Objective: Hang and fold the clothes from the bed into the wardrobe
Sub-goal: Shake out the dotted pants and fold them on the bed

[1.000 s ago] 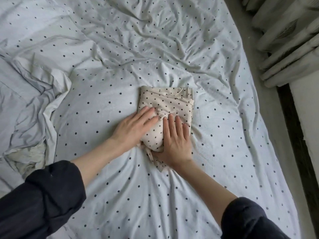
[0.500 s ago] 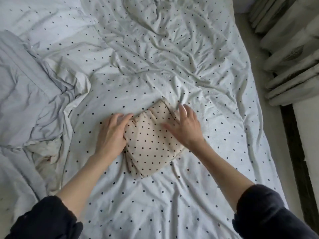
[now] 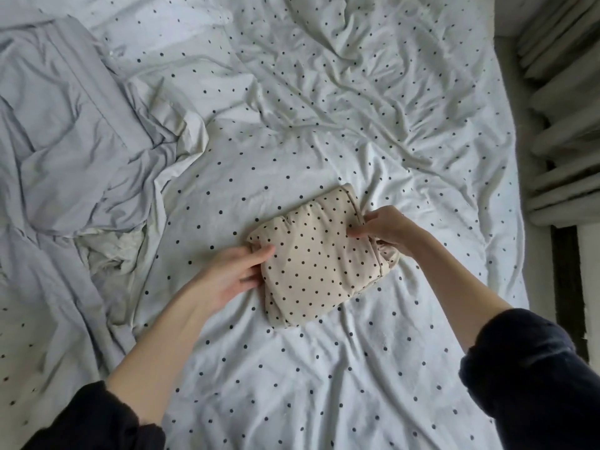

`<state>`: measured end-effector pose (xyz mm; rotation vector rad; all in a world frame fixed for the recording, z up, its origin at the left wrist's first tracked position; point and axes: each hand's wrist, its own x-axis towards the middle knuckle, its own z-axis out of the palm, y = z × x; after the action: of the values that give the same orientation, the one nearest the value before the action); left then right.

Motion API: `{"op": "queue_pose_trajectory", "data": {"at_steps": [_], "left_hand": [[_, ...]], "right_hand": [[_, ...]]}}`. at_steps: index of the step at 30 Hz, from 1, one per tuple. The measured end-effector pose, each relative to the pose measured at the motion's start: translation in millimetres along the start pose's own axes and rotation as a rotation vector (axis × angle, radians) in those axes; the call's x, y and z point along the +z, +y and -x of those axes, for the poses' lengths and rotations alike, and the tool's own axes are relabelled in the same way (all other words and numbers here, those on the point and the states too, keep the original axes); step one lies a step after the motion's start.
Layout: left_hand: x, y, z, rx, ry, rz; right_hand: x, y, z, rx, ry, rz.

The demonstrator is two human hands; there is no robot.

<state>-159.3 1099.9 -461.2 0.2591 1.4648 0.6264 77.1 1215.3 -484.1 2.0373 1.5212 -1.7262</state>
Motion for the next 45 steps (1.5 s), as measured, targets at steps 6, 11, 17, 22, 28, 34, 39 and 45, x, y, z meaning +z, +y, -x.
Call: {"op": "queue_pose_trajectory", "data": {"at_steps": [6,11,17,22,28,34,39,45], "left_hand": [[12,12,-8,-0.133,0.078,0.003],[22,27,-7,-0.042,-0.033,-0.078],[34,9,-11,-0.072,0.056,-0.197],[42,3,-28,-0.048,0.189,-0.274],[31,11,-38,-0.103,0.165,-0.272],[34,10,-25,-0.043,0.13,-0.277],[49,18,3,0.028,0.021,-0.309],[90,29,53,0.125,-0.225,-0.475]], "right_hand": [[-5,10,6,0.072,-0.06,-0.126],[-15,27,15,0.114,-0.069,-0.269],[-27,56,27,0.251,-0.133,-0.401],[-28,65,23,0.138,-0.094,-0.395],[-30,68,19,0.108,-0.21,-0.535],[-31,82,46,0.128,-0.192,-0.651],[-37,91,99,0.086,-0.126,-0.757],[-29,116,225,0.072,0.137,-0.9]]}}
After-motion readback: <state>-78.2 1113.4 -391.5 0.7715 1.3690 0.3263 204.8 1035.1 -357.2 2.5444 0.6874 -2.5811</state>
